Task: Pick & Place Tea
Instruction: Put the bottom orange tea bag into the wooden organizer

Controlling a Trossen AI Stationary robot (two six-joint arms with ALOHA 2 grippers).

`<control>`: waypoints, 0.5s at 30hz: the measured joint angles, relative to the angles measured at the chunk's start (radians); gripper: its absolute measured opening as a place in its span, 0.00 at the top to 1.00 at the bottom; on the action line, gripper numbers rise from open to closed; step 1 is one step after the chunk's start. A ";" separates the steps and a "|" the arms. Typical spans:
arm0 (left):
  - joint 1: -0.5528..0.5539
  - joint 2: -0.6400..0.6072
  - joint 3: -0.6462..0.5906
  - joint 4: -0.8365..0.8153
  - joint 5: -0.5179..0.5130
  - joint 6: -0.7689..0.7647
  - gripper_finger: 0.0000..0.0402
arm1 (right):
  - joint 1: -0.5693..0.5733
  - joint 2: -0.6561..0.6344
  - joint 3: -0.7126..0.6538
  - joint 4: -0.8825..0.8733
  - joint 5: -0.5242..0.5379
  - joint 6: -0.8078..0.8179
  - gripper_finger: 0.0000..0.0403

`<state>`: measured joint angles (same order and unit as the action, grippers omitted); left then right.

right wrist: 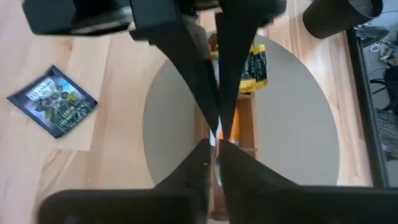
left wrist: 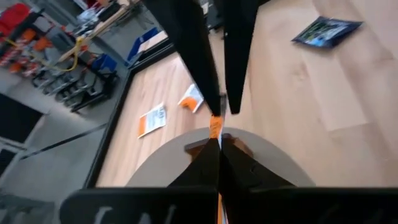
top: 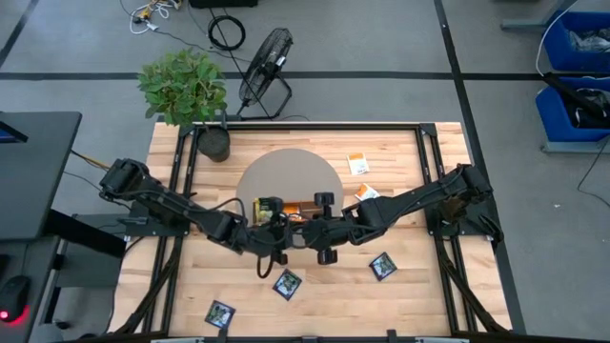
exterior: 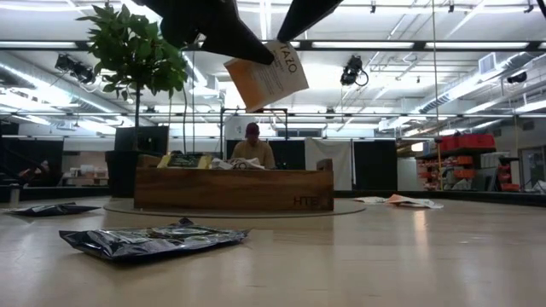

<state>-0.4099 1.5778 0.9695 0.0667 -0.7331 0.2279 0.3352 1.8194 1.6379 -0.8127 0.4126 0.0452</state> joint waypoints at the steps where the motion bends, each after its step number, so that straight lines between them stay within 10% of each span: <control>1: -0.004 0.000 0.000 -0.004 -0.015 -0.001 0.99 | 0.001 0.000 0.000 -0.006 0.007 0.000 0.87; 15: -0.045 0.001 -0.001 0.011 -0.195 -0.085 1.00 | 0.038 -0.100 -0.011 -0.234 0.261 0.141 0.58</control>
<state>-0.4545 1.5784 0.9688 0.0773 -0.9282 0.1424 0.3727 1.7192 1.6271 -1.0464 0.6736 0.1862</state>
